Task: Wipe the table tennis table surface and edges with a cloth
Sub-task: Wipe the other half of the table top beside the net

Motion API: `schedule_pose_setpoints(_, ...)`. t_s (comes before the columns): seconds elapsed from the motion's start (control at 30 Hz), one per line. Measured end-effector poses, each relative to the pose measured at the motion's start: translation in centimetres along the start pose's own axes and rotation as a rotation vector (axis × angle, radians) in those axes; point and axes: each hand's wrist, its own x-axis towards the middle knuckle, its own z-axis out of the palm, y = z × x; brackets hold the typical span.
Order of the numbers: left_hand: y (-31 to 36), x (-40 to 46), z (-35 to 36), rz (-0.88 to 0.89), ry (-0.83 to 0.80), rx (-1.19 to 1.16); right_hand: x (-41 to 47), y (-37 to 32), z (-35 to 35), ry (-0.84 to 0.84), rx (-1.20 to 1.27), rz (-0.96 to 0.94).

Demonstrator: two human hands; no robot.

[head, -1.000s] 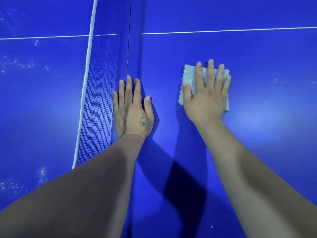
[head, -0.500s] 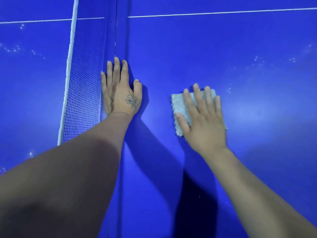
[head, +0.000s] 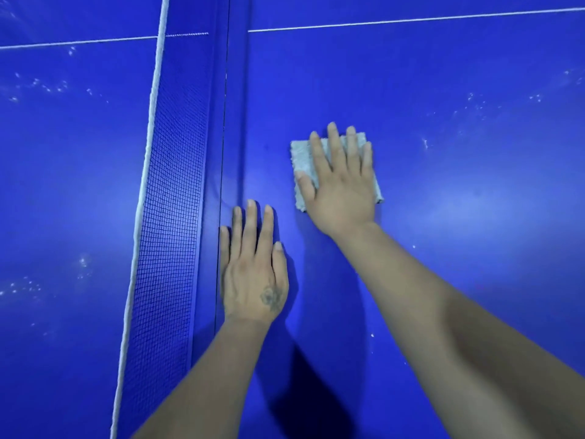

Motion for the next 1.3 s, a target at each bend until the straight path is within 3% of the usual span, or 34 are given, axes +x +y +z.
schedule_pose_setpoints(0.17, 0.0, 0.1, 0.1, -0.009, -0.004, 0.012, -6.6, 0.0, 0.4, 0.016, 0.019, -0.079)
schedule_pose_setpoints(0.33, 0.0, 0.1, 0.2, -0.012, -0.012, 0.017, -10.4, 4.0, -0.2, 0.010, -0.019, -0.018)
schedule_pose_setpoints(0.5, -0.2, 0.1, 0.3, -0.018, -0.017, 0.028, -8.0, 6.9, -0.4, 0.021, -0.027, 0.110)
schedule_pose_setpoints(0.63, -0.1, 0.0, 0.3, -0.017, -0.011, 0.038, -4.2, 5.3, -0.3, 0.003, -0.008, 0.236)
schedule_pose_setpoints(0.83, -0.1, 0.1, 0.3, -0.012, 0.013, 0.017, -2.7, -0.5, 0.5, 0.040, 0.010, 0.149)
schedule_pose_setpoints(1.07, -0.2, 0.0, 0.6, -0.006, 0.039, 0.015, -10.9, -1.5, 0.6, 0.028, 0.020, 0.066)
schedule_pose_setpoints(1.3, -0.1, 0.0, 0.5, -0.017, 0.046, 0.018, -16.5, 4.7, 0.1, 0.038, 0.007, 0.175)
